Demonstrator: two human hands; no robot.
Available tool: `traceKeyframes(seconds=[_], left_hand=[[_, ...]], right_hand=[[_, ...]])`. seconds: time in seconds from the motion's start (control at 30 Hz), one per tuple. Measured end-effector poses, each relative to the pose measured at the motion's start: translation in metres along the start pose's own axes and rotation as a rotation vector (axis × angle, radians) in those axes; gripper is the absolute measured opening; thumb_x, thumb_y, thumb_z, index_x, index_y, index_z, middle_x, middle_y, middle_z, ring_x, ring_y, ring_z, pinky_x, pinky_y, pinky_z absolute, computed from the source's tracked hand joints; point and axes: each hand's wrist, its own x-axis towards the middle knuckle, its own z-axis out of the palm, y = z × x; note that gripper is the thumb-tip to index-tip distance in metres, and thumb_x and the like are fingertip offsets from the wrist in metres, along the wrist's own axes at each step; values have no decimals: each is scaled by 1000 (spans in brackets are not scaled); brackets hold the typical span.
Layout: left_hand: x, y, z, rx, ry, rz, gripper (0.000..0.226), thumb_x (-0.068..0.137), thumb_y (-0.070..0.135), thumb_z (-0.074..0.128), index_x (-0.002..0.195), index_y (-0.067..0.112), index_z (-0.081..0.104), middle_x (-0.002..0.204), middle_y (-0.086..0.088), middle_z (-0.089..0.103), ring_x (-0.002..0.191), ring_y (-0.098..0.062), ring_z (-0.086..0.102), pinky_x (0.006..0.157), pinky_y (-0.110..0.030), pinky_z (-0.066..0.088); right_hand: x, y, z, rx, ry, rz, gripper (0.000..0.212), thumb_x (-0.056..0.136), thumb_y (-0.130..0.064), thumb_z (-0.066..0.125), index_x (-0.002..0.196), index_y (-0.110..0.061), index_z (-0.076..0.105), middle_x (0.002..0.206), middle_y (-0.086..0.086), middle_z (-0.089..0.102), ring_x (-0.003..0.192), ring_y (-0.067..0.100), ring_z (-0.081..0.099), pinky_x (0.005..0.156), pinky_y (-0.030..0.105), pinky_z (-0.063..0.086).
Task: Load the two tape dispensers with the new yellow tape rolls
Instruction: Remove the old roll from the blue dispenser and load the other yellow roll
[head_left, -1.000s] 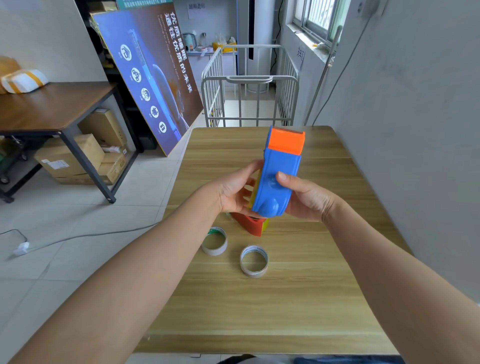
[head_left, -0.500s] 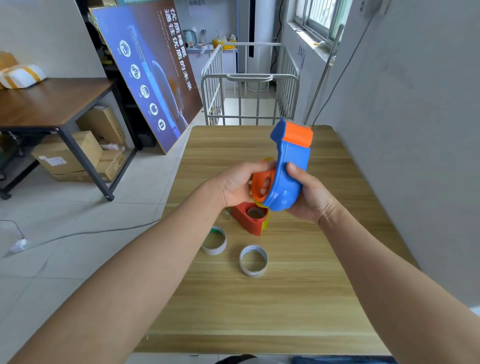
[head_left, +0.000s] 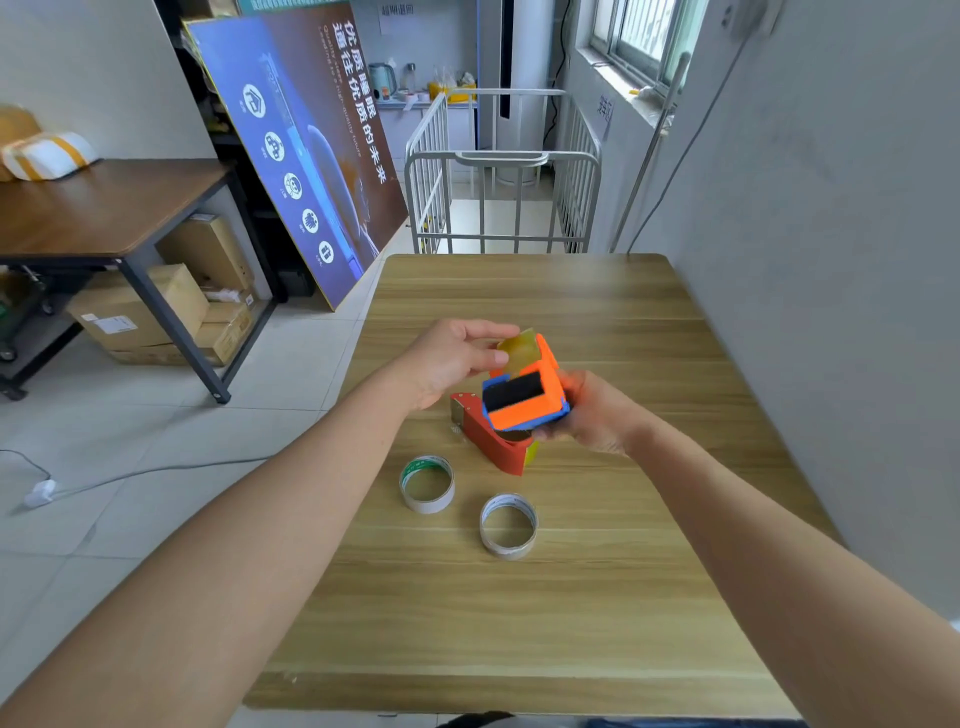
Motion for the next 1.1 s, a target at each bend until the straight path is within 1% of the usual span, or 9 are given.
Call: traceKeyframes(seconds=[0.07, 0.23, 0.33, 0.47, 0.57, 0.67, 0.8, 0.97, 1.1], left_hand=[[0, 0, 0, 39, 46, 42, 43, 79, -8, 61, 119, 10, 60, 121, -7, 62, 107, -8, 56, 80, -12, 51], [1, 2, 1, 86, 149, 124, 32, 75, -3, 68, 103, 14, 68, 107, -4, 66, 104, -15, 59, 91, -27, 47], [1, 3, 2, 144, 122, 148, 41, 79, -2, 65, 118, 9, 60, 121, -6, 61, 112, -14, 55, 94, -26, 45], [0, 4, 3, 265, 163, 213, 35, 78, -1, 65, 113, 9, 65, 119, -4, 59, 109, -18, 56, 100, -33, 45], [-2, 3, 7, 299, 194, 286, 31, 77, 1, 68, 107, 8, 68, 111, -1, 61, 107, -20, 58, 98, -30, 46], [-2, 4, 10, 303, 131, 294, 42, 73, 7, 73, 115, 9, 64, 123, -9, 58, 117, -23, 54, 103, -36, 43], [2, 8, 3, 360, 86, 199, 49, 73, 12, 74, 120, 14, 60, 123, -7, 61, 116, -18, 55, 102, -40, 45], [5, 3, -2, 213, 18, 95, 45, 78, 8, 69, 122, 7, 58, 125, -14, 60, 107, -14, 58, 89, -21, 49], [5, -6, -1, 220, -35, 89, 40, 81, 8, 64, 120, 18, 58, 127, -7, 57, 118, -14, 53, 97, -27, 43]], right_hand=[[2, 0, 2, -48, 36, -20, 45, 71, 17, 68, 110, -5, 62, 96, 4, 63, 89, 16, 58, 79, 26, 48], [3, -3, 5, -121, 84, -50, 46, 72, 13, 69, 114, -4, 58, 101, -4, 56, 96, 17, 55, 82, 21, 44], [2, -5, 6, -202, 114, -90, 43, 73, 7, 71, 113, -3, 60, 118, 2, 51, 103, 21, 54, 87, 25, 45], [1, -5, 6, -257, 126, -107, 39, 75, 2, 71, 113, -6, 63, 127, 4, 47, 102, 17, 52, 86, 22, 40], [2, -4, 7, -269, 142, -82, 42, 74, 4, 71, 114, -4, 60, 122, 7, 51, 100, 19, 53, 87, 28, 45], [2, -8, 7, -113, 129, -38, 48, 71, 13, 69, 116, -1, 58, 111, 10, 57, 98, 20, 56, 94, 39, 49], [0, -10, 6, -106, 55, -16, 42, 71, 13, 69, 107, -7, 64, 102, 11, 66, 91, 18, 60, 83, 26, 50], [-2, -11, 8, -69, -9, 12, 38, 69, 13, 69, 92, -17, 64, 85, 4, 63, 78, 13, 57, 71, 20, 51], [-3, -9, 4, -44, -59, 42, 37, 69, 11, 69, 83, -23, 64, 82, 2, 65, 78, 16, 59, 77, 31, 51]])
